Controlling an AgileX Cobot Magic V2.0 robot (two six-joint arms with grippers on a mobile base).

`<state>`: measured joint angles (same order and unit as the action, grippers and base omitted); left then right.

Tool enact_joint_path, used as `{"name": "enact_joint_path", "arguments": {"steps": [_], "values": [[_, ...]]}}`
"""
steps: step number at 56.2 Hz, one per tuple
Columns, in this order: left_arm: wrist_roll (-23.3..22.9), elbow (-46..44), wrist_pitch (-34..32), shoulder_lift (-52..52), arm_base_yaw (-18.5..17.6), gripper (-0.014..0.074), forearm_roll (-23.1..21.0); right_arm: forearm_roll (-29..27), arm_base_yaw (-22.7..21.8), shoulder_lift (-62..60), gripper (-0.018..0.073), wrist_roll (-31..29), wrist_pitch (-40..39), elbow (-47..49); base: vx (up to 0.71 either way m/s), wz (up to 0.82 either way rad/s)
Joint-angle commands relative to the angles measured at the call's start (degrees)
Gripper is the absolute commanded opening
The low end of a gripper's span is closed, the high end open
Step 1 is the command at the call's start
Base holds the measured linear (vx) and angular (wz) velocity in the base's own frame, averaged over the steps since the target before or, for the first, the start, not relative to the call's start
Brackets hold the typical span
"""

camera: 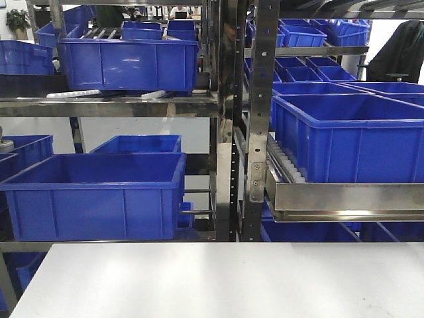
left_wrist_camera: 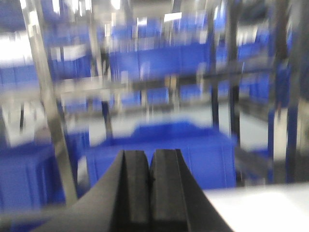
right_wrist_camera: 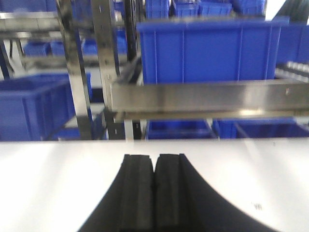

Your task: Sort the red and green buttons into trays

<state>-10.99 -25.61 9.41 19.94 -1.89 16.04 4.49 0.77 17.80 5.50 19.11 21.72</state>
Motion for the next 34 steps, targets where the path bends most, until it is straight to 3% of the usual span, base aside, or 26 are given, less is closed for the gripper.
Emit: {"name": "enact_joint_path", "arguments": {"steps": [1,8,15,24,34], "values": [[-1.49,-1.66,0.3,3.8,-0.15,0.0028,0.04,0.95,-0.29,3.71,0.0026,0.08,-3.98,1.89,0.0,0.0],[-1.49,-1.66,5.64,7.82,-0.15,0.0093,0.04,0.95,-0.29,8.11,0.0102,0.08,-2.69,1.89,0.0,0.0],[-1.49,-1.66,8.39,11.69,-0.15,0.0211,0.04,0.95,-0.29,11.94,0.0239,0.08,-0.97,1.89,0.0,0.0],[-1.49,-0.49,3.84,15.58,-0.15,0.0424,-0.22,0.88,-0.29,15.1,0.0405,0.08,-0.43,1.89,0.0,0.0],[-1.13,3.59,-1.55,20.33,-0.16,0.0613,-6.8,-1.63,-0.29,16.27,0.0477,0.19,0.75,1.89,0.0,0.0]]}}
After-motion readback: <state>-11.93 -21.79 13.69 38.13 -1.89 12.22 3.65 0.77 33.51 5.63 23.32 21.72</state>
